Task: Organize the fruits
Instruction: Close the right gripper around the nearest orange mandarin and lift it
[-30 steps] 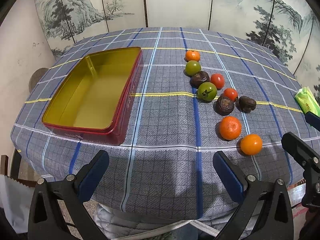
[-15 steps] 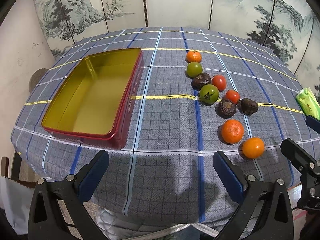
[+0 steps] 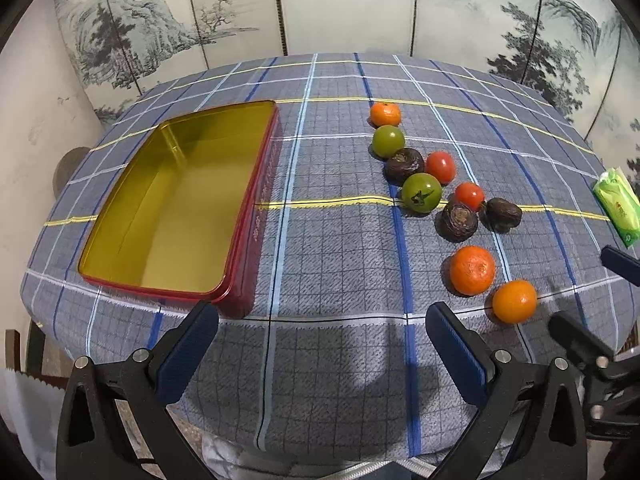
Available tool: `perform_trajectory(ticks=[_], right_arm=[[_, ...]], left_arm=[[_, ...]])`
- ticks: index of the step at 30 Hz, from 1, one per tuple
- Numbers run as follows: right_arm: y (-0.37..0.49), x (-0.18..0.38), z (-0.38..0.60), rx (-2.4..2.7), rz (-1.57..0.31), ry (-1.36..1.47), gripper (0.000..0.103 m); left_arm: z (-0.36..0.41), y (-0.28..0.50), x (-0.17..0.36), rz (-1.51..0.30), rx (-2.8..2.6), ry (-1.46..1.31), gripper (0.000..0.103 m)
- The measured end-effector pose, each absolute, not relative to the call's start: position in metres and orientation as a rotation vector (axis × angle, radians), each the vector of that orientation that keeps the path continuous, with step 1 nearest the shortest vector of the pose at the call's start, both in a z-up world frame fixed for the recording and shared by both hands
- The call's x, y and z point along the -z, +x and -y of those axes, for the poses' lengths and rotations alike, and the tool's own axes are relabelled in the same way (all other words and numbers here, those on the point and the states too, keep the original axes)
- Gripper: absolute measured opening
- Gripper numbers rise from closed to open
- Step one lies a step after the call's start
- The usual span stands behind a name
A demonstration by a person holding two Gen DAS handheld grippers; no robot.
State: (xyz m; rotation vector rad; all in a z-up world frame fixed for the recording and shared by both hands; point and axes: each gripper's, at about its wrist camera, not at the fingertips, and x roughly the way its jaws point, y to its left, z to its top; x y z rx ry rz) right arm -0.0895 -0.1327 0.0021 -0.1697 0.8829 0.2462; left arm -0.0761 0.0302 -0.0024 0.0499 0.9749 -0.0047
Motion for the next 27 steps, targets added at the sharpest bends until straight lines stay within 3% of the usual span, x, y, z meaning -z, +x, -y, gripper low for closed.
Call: perform_trajectory(ticks=[6, 11, 19, 27], right_arm=[[-0.081, 0.012, 0.126, -0.26, -0.93, -0.195, 0.093], [-0.072, 0.023, 0.124, -0.284, -0.972, -0.196, 0.066], [-0.062, 0.035, 0.113, -0.332, -1.013, -0.2, 0.062], [-0.055, 0.048, 0.106, -0.383, -1.076, -0.192, 0.039]], left_arm=[[-0.025, -0.069, 0.007, -0.985, 0.035, 0.077, 0.101], [-0.024, -0.063, 0.012, -0.996, 0.049, 0.08, 0.096], [-0.022, -0.054, 0.02, -1.02, 0.07, 0.085, 0.092], [-0.02, -0.047, 0.025, -1.031, 0.078, 0.092, 0.092]])
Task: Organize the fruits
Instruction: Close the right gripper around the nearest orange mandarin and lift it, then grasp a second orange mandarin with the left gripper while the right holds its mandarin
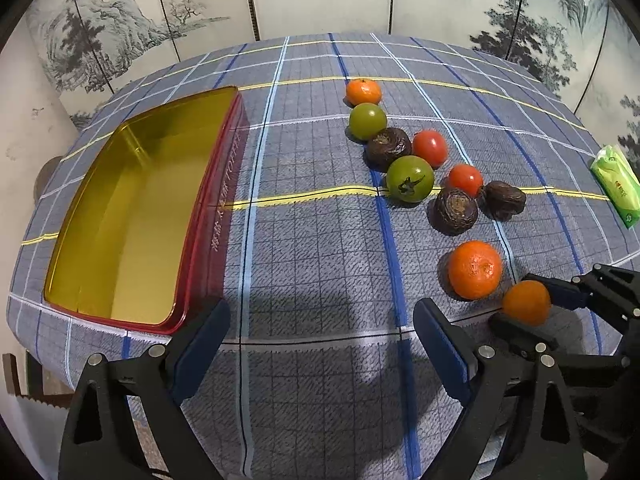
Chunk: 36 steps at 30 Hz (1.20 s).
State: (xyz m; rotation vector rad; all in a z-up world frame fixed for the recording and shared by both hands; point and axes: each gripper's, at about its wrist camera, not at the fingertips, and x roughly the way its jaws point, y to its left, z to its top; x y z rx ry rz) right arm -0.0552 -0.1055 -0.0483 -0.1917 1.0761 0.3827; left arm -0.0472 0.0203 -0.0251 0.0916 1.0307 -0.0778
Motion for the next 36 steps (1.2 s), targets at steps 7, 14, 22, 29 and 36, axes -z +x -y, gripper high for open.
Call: perform_trajectory(ticks=[7, 14, 22, 29, 36], right_arm=[[-0.051, 0.044, 0.113, -0.397, -1.09, -0.165, 0.034], [-0.037, 0.021, 0.148, -0.304, -1.035, -0.101, 0.034], [0.014, 0.007, 0.2, -0.168, -0.956, -0.078, 0.034], [0.068, 0.035, 0.217, -0.126, -0.925, -0.058, 0.034], [0.081, 0.055, 0.223, -0.146, -0.929, -0.069, 0.034]], left_arm=[[-0.009, -0.04, 0.023, -1.026, 0.117, 0.104, 0.092], [0.011, -0.036, 0.019, -1.02, 0.199, 0.113, 0.092], [0.04, -0.024, 0.022, -1.018, 0.279, 0.122, 0.092], [0.05, -0.007, 0.033, -1.063, 0.292, 0.082, 0.083], [0.06, -0.006, 0.038, -1.066, 0.321, 0.088, 0.075]])
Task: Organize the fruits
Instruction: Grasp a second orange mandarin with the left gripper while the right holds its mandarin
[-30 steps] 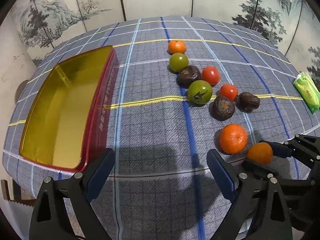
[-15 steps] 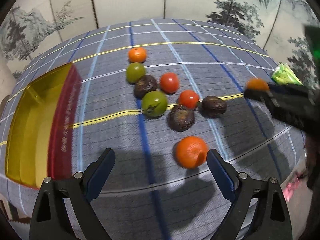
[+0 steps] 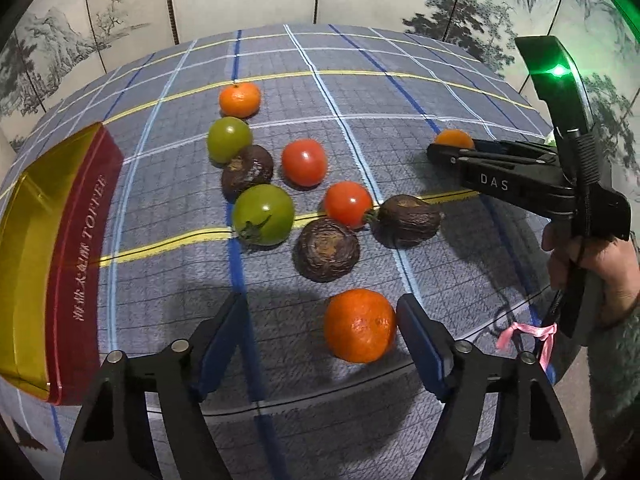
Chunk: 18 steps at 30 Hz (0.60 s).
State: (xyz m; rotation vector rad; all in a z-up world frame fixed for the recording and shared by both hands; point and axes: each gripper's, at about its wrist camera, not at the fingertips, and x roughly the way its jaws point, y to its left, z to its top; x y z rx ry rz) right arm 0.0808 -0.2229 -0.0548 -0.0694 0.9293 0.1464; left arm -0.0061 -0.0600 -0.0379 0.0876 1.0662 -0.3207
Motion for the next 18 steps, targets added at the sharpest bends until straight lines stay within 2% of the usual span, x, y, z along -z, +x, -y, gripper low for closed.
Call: perform_trajectory(ticks=[7, 14, 18], right_arm=[[0.074, 0.056, 0.223, -0.174, -0.919, -0.086, 0.036], [0.069, 0.057, 0.225, -0.18, -0.907, -0.085, 0.036], [0.067, 0.058, 0.225, -0.178, -0.891, -0.083, 0.036]], left_arm=[[0.071, -0.005, 0.044, -1.078, 0.354, 0.094, 0.065], [0.073, -0.006, 0.041, -1.077, 0.414, 0.056, 0.036], [0.071, -0.007, 0.039, -1.076, 0.401, 0.065, 0.034]])
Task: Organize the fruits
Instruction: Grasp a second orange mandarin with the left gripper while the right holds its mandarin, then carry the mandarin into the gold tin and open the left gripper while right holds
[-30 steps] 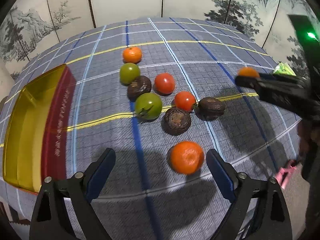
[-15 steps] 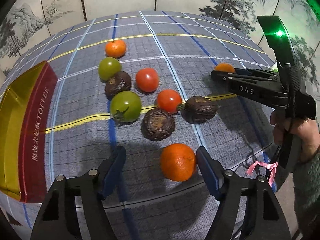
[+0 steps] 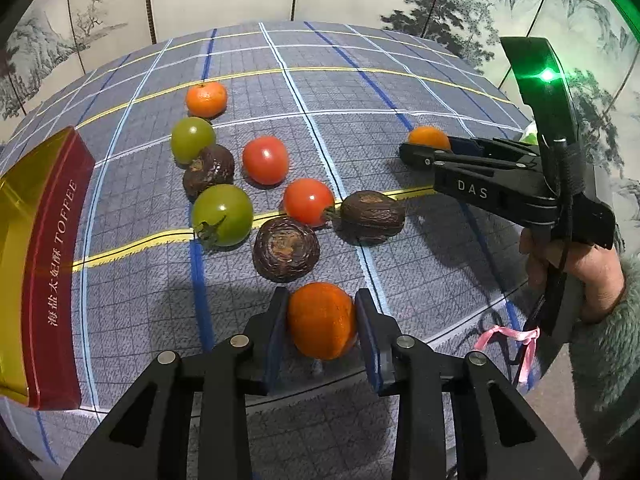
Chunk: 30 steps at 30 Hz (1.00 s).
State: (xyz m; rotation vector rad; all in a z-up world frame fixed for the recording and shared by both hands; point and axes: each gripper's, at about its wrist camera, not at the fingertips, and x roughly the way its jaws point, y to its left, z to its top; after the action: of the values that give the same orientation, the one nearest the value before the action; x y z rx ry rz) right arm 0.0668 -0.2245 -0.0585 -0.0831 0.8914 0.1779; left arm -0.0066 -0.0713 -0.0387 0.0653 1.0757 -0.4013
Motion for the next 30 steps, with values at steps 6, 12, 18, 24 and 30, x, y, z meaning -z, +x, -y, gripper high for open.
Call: perform_trajectory(ticks=[6, 12, 18, 24, 30], right_arm=[[0.067, 0.058, 0.224, -0.179, -0.884, -0.081, 0.036], [0.067, 0.058, 0.224, -0.178, -0.883, -0.082, 0.036], [0.068, 0.059, 0.225, -0.17, -0.886, -0.076, 0.04], [0.067, 0.059, 0.225, -0.167, -0.885, -0.081, 0.04], [0.069, 0.06, 0.227, -0.146, -0.889, -0.077, 0.047]], left_arm=[[0.07, -0.006, 0.039, -1.074, 0.382, 0.07, 0.033], [0.064, -0.004, 0.038, -1.075, 0.357, 0.061, 0.033], [0.05, 0.002, 0.034, -1.072, 0.303, 0.043, 0.033], [0.022, 0.009, 0.021, -1.043, 0.228, 0.017, 0.033], [-0.021, 0.022, -0.001, -0.988, 0.121, -0.015, 0.033]])
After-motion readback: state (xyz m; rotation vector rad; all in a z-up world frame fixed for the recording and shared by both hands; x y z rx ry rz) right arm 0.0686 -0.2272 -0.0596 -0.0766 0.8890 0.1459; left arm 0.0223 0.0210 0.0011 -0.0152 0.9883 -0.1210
